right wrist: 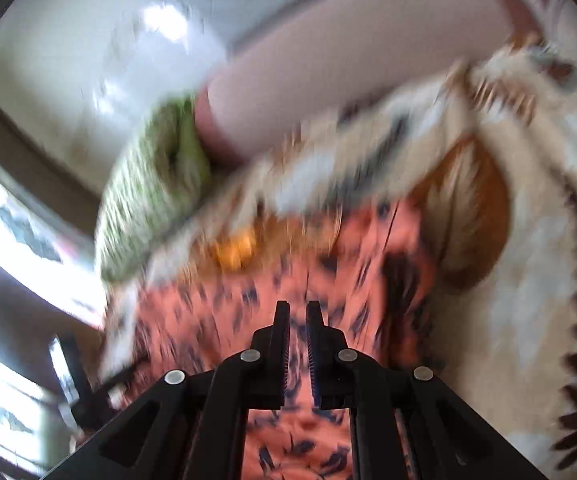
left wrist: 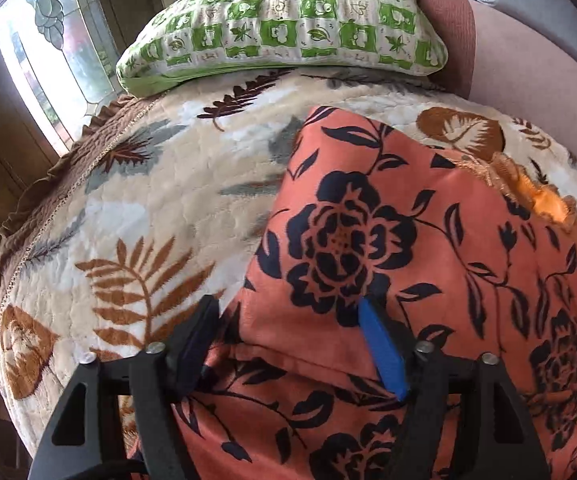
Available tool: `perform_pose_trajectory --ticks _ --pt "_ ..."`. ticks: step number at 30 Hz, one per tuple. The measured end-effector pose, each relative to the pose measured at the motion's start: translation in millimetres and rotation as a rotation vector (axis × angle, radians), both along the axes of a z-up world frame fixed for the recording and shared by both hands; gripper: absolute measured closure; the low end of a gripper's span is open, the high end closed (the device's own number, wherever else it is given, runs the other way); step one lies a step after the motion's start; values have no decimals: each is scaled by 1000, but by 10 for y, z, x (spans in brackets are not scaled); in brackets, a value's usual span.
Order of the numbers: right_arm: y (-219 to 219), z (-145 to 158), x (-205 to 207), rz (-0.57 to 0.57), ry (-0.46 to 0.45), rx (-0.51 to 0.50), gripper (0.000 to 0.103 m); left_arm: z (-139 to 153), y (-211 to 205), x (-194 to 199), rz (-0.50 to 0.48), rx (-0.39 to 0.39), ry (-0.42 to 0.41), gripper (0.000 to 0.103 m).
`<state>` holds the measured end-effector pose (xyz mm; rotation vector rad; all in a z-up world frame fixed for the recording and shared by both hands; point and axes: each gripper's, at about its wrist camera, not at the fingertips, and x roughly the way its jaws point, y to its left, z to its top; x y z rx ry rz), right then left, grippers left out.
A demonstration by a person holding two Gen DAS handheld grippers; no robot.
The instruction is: Fold small clothes
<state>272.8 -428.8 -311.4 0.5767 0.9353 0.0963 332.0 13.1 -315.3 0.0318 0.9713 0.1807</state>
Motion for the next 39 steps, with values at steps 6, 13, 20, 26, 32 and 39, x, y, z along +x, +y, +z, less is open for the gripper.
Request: perform_pose_trajectory --ticks 6,13,20,26,32,39 --pt "-108 -12 26 -41 -8 41 92 -100 216 16 101 -89 9 0" --pt "297 82 31 70 -62 -68 92 -94 96 -42 97 -6 -43 0" --pt "470 84 -42 72 -44 -147 92 51 -14 -22 41 54 8 0" --pt "624 306 -271 57 -149 -173 92 454 -257 -294 -53 77 -129 0" --pt "840 491 -524 55 -209 -162 92 812 -352 -631 -74 45 -268 0" --pt "1049 535 -698 79 -229 -184 92 856 -408 -827 -114 10 -275 0"
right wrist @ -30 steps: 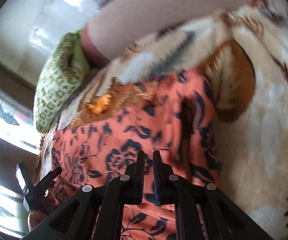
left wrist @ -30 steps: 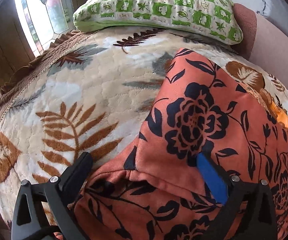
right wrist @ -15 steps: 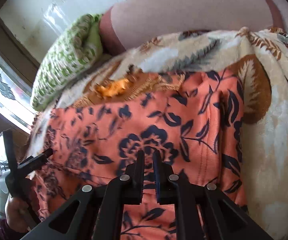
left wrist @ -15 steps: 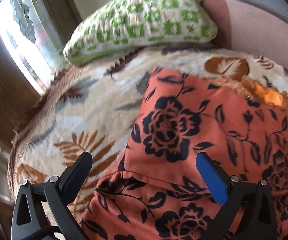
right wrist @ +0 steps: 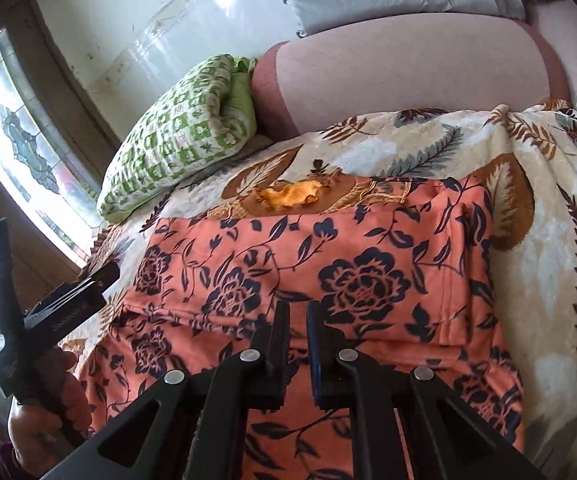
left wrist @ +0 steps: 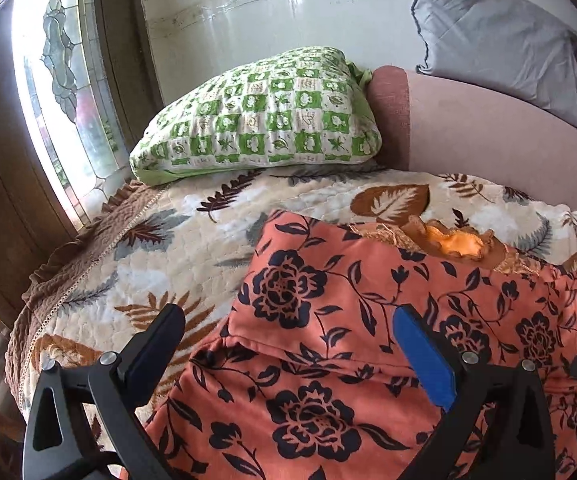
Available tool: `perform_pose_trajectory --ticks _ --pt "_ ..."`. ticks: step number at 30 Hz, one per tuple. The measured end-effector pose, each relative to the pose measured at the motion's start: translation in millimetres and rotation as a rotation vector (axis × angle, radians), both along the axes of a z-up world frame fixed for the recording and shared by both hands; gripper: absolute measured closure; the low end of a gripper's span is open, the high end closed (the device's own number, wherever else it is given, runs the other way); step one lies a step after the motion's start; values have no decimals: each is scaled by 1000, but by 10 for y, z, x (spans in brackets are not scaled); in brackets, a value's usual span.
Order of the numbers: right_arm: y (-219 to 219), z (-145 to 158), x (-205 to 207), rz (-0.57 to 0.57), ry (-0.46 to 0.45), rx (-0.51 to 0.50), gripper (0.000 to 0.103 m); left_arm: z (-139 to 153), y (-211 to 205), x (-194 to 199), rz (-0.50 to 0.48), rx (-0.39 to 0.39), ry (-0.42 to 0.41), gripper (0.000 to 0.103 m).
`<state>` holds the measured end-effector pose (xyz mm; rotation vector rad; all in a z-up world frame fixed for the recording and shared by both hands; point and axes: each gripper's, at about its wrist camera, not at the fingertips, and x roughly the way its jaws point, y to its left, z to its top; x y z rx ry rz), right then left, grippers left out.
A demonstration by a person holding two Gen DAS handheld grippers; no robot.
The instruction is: Fold small clothes
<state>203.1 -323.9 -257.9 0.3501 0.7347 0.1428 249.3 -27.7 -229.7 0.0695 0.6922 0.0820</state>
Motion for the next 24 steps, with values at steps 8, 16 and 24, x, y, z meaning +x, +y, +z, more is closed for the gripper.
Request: perform_pose_trajectory --ticks 8,16,24 --pt "60 -40 -88 -17 -7 -18 92 23 70 -118 -1 -25 -26 0" --pt "50 -89 9 -31 6 -20 92 -21 20 -59 -19 -22 -22 0" --pt "28 -73 217 -39 3 -16 92 -53 -91 107 -39 -16 -17 0"
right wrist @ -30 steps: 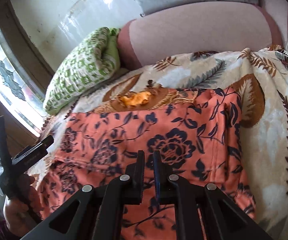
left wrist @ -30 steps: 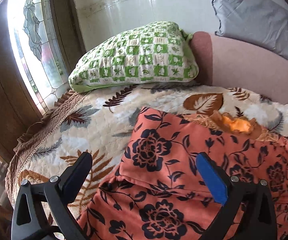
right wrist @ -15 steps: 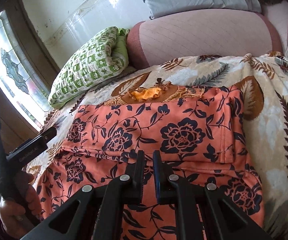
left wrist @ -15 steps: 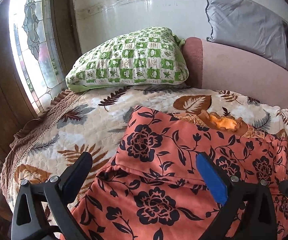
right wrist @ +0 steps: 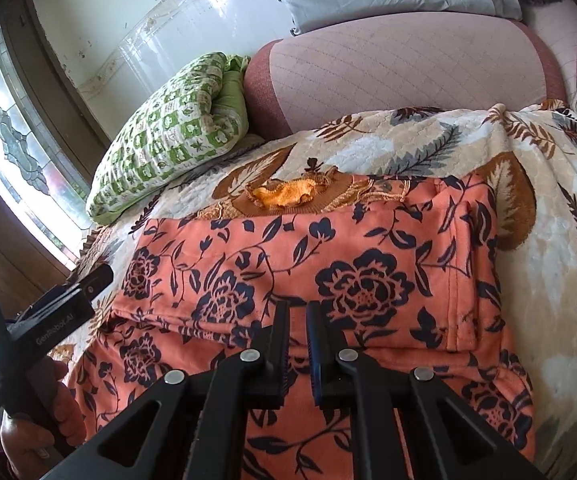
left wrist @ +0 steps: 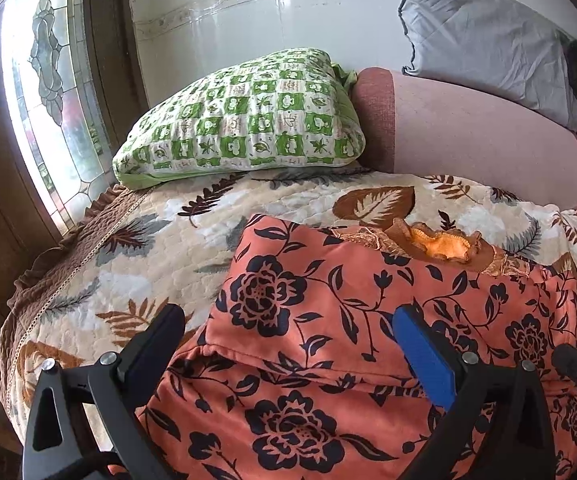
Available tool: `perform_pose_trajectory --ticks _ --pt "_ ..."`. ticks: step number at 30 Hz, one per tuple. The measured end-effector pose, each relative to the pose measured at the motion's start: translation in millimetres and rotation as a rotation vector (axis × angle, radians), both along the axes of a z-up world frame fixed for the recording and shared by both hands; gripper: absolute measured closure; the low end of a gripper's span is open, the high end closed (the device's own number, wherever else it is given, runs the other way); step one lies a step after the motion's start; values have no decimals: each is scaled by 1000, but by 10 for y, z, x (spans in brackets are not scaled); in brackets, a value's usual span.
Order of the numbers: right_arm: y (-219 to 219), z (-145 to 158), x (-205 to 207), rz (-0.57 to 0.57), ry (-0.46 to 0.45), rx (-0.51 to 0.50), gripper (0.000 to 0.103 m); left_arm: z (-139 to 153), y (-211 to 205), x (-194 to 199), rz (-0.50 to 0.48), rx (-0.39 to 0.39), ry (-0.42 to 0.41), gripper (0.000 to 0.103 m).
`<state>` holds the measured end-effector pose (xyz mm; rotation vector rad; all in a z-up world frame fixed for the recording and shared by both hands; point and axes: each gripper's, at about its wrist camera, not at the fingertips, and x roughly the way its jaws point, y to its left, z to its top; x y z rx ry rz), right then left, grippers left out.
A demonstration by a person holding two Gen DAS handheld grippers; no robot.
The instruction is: Fold small clothes
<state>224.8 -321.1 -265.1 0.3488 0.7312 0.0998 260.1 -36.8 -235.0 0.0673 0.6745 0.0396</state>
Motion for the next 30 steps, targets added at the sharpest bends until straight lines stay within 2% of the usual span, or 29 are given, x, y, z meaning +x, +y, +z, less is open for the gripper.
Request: perform_pose_trajectory --ticks 12,30 --pt "-86 -113 303 -7 29 -31 92 -80 -180 254 -30 5 3 0" --pt "-125 -146 306 -21 35 -38 92 -49 -366 152 -87 21 -23 0"
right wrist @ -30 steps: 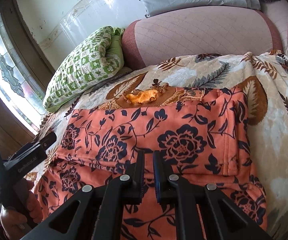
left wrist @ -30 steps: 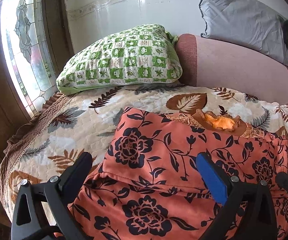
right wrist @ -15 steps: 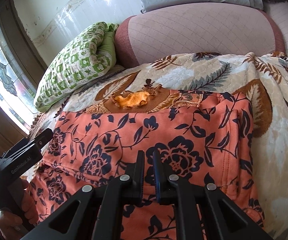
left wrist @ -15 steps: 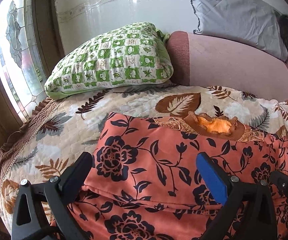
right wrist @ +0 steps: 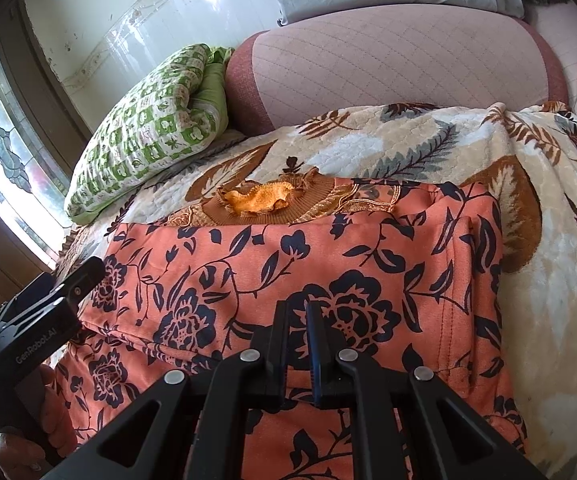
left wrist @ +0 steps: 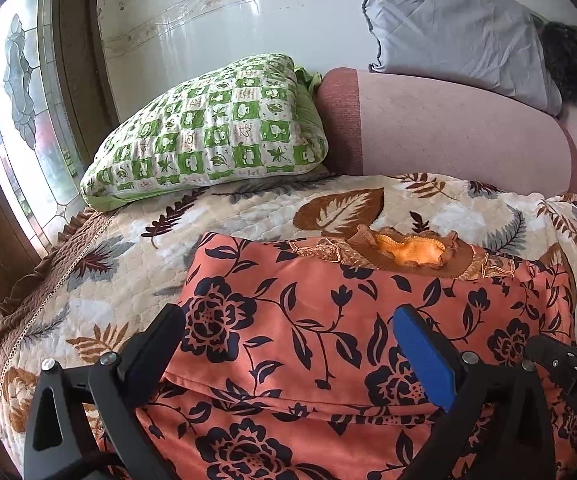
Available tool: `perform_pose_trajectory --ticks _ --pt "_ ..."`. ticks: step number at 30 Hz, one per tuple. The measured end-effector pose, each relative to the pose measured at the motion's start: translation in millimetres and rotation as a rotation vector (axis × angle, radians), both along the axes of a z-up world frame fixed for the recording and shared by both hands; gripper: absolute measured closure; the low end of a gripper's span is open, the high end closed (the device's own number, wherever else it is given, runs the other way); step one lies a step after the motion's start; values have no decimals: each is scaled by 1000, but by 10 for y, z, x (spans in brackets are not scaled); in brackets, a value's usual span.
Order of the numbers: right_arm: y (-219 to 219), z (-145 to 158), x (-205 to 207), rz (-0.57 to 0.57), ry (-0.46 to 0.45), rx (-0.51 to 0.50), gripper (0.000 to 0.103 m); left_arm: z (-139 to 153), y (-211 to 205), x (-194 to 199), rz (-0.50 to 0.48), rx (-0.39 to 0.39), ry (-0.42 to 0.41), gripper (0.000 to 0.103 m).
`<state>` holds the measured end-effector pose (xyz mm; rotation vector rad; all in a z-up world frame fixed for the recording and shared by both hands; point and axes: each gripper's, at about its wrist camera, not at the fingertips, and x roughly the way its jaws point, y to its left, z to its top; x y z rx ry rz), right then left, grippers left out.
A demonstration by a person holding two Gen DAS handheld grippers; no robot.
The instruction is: Fold small clothes
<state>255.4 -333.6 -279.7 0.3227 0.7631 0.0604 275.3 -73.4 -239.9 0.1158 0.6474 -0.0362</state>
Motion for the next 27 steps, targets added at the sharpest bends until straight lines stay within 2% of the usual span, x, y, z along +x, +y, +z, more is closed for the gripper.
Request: perform_pose_trajectory --ticks 18,21,23,27 --pt "-16 -40 35 -12 15 -10 92 -78 -26 90 -13 -16 26 0" --pt "-51 -77 68 -21 27 -10 92 -188 19 227 -22 -45 82 0" --pt "-93 -110 94 -35 38 -11 92 -316 76 373 -25 -66 150 0" --pt "-222 -198 157 -78 79 -19 92 -589 314 663 39 -121 281 0"
